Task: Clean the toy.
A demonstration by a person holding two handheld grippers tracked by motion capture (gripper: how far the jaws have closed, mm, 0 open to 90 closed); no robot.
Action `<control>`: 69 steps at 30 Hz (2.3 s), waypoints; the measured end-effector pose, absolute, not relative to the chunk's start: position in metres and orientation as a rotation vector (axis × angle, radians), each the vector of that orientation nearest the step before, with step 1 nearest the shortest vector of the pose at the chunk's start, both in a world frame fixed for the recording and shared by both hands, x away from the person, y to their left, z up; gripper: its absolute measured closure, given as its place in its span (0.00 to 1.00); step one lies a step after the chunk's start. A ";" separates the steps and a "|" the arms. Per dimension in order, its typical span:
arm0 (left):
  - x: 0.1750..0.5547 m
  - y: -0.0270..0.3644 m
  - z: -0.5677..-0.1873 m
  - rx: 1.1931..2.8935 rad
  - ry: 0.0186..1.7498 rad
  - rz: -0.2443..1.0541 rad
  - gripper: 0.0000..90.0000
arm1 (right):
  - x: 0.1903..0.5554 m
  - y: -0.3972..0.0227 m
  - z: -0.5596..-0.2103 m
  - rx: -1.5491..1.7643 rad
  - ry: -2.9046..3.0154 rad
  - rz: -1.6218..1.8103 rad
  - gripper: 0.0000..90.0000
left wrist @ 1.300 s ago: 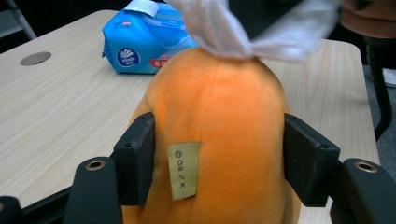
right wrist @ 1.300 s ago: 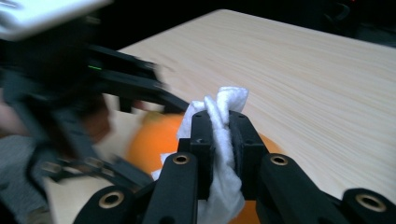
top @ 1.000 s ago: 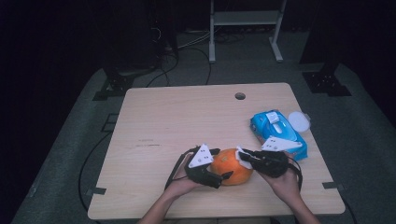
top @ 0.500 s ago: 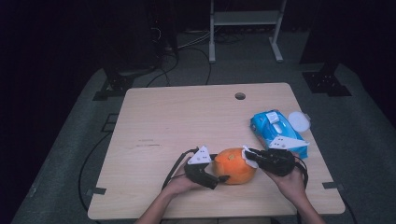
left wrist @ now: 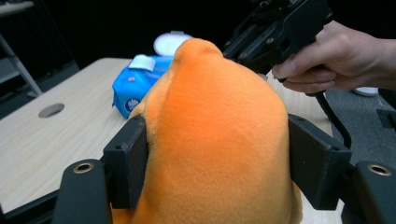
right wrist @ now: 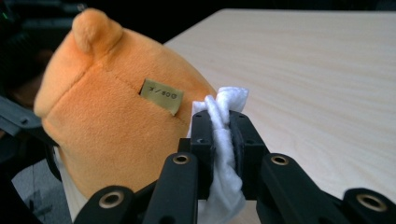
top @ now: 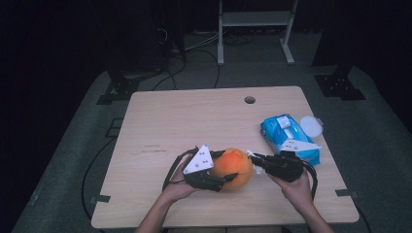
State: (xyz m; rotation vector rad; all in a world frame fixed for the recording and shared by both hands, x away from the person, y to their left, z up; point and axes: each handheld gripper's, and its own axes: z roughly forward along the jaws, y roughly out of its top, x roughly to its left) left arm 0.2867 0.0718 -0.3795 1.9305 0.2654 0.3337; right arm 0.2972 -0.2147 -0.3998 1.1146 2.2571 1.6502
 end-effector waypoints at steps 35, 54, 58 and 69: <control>0.307 0.071 -0.405 1.982 0.355 0.217 0.11 | 0.280 -0.200 -0.392 0.928 2.249 1.480 0.89; 0.306 0.046 -0.430 2.016 0.391 0.180 0.13 | 0.287 -0.217 -0.394 0.964 2.227 1.452 0.89; 0.303 0.049 -0.419 1.985 0.438 0.216 0.29 | 0.287 -0.219 -0.392 0.962 2.204 1.473 0.89; 0.313 0.061 -0.422 1.945 0.594 0.178 0.28 | 0.277 -0.193 -0.389 0.833 2.254 1.513 0.89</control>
